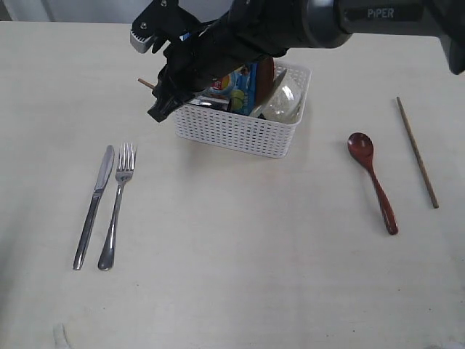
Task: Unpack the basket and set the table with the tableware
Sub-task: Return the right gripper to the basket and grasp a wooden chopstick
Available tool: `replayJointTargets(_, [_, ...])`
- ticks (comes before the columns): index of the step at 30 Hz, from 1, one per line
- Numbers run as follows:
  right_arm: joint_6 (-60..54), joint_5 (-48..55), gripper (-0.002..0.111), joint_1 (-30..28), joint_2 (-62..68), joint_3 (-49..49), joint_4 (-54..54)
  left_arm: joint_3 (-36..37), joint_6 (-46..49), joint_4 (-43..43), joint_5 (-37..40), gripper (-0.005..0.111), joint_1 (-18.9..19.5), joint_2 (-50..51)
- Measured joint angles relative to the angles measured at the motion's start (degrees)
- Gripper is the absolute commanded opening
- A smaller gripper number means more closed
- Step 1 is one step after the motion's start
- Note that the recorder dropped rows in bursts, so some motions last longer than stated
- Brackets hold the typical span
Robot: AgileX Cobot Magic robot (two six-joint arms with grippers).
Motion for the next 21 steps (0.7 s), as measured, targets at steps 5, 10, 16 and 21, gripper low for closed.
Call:
replayJointTargets(5, [-0.1, -0.1, 0.0, 0.0, 0.0, 0.0, 0.0, 0.0, 0.0, 0.0, 0.0, 0.0, 0.0, 0.0])
replayJointTargets(10, [-0.7, 0.0, 0.0, 0.0, 0.0, 0.0, 0.0, 0.0, 0.0, 0.0, 0.0, 0.0, 0.0, 0.0])
replayJointTargets(16, [-1.3, 0.8, 0.0, 0.0, -1.3, 0.0, -0.2, 0.0, 0.0, 0.0, 0.0, 0.0, 0.0, 0.0])
replayJointTargets(21, [-1.3, 1.1, 0.0, 0.0, -5.1, 0.0, 0.3, 0.0, 0.0, 0.0, 0.0, 0.0, 0.0, 0.0])
